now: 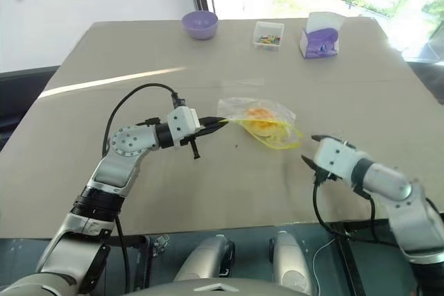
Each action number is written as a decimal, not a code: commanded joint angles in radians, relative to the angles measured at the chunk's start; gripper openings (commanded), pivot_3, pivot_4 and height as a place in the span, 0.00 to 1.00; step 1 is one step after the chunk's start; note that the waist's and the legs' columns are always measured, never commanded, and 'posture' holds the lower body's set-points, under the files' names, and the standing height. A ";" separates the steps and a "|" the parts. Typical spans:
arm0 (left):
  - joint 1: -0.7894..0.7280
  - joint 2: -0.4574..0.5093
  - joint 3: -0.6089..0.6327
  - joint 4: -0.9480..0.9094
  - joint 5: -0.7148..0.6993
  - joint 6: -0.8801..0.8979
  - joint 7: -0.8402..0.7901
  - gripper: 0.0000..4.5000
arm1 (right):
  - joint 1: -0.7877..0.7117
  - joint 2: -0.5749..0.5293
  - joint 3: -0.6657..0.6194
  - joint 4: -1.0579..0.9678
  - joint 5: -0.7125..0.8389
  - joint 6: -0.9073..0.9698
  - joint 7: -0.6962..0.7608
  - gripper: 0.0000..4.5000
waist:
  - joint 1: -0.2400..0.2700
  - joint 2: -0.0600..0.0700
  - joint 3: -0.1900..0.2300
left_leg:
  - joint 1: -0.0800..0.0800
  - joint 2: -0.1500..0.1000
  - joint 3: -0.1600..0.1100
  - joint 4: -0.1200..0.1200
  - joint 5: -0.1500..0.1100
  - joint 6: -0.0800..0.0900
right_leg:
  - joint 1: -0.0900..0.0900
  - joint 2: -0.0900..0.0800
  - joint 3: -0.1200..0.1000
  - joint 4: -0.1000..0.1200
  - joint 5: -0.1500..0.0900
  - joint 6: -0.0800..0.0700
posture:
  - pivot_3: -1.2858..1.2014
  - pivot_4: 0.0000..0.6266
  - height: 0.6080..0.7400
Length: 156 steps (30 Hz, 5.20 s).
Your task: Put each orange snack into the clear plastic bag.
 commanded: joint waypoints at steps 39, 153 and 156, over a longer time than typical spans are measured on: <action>-0.025 0.015 -0.007 -0.135 -0.007 0.137 -0.002 0.00 | -0.485 0.256 0.454 0.173 -0.287 -0.062 -0.007 0.10 | 0.008 0.000 0.000 | -0.018 -0.003 -0.002 0.000 0.003 -0.005 | -0.018 -0.002 -0.002 0.000 0.000 -0.001 | 0.52 0.24 1.00; 0.006 0.059 0.038 -0.080 -0.029 0.067 0.018 0.00 | -0.224 0.052 0.246 0.118 -0.158 0.102 -0.017 0.51 | 0.009 0.000 0.000 | -0.018 -0.003 -0.002 0.000 0.003 -0.005 | -0.017 -0.002 -0.002 0.001 0.000 0.000 | 0.52 0.24 1.00; 0.009 0.059 0.038 -0.087 -0.029 0.071 0.022 0.00 | -0.232 0.070 0.255 0.143 -0.155 0.095 -0.020 0.24 | 0.009 0.000 0.000 | -0.018 -0.003 -0.002 0.000 0.003 -0.005 | -0.017 -0.002 -0.002 0.001 0.000 0.000 | 0.52 0.24 1.00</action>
